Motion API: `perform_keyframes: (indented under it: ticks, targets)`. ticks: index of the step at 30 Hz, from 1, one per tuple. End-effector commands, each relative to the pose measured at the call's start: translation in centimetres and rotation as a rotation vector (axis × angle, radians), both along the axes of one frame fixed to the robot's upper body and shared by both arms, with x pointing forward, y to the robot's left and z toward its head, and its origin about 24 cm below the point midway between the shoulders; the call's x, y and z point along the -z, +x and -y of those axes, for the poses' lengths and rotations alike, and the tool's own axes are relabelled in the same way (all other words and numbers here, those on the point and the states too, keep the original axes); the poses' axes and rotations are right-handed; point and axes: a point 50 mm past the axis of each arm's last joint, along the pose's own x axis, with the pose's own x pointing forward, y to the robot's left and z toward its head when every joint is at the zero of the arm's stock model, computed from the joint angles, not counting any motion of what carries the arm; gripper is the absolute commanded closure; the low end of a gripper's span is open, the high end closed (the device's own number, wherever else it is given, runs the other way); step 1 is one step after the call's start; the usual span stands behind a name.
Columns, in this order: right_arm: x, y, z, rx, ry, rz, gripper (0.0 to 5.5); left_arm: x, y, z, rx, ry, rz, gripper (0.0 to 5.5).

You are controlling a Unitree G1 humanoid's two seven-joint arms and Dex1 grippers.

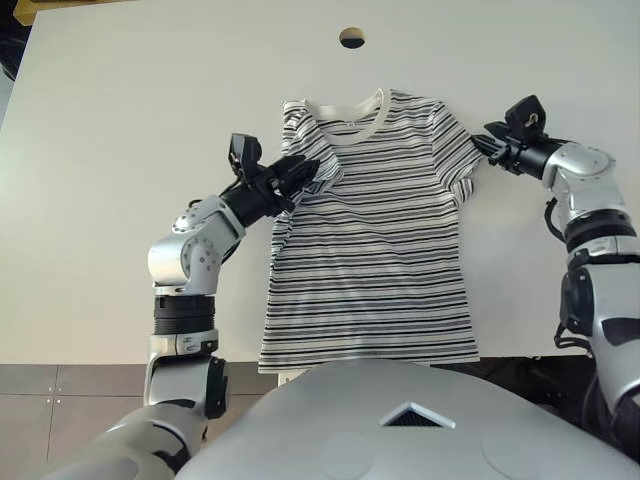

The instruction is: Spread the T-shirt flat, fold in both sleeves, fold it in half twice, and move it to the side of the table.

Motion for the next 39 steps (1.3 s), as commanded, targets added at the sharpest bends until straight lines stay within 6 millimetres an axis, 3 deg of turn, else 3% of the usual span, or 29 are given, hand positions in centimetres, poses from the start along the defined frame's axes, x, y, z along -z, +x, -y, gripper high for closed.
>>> perform_keyframes:
  ticks: [1,10,16,32,39]
  targets:
    - [1.5,-1.6,1.2,-0.006,-0.032,-0.093,3.96,-0.6,0.3,0.1,-0.003,-0.006,0.020,3.49]
    - [-1.0,-0.6,2.1,0.066,0.038,0.017,3.96,-0.7,0.2,0.5,0.007,-0.019,0.027,3.49]
    - [-1.7,-0.6,1.9,0.035,0.060,0.032,3.96,-0.8,0.1,0.5,-0.003,-0.018,0.033,3.49]
    - [0.9,-3.3,2.1,-0.006,0.003,-0.078,3.96,-0.6,0.0,0.9,-0.004,-0.021,0.035,3.49]
    - [0.8,-3.4,1.3,-0.056,0.012,-0.070,5.28,-0.5,0.0,0.9,-0.008,-0.018,0.036,3.46]
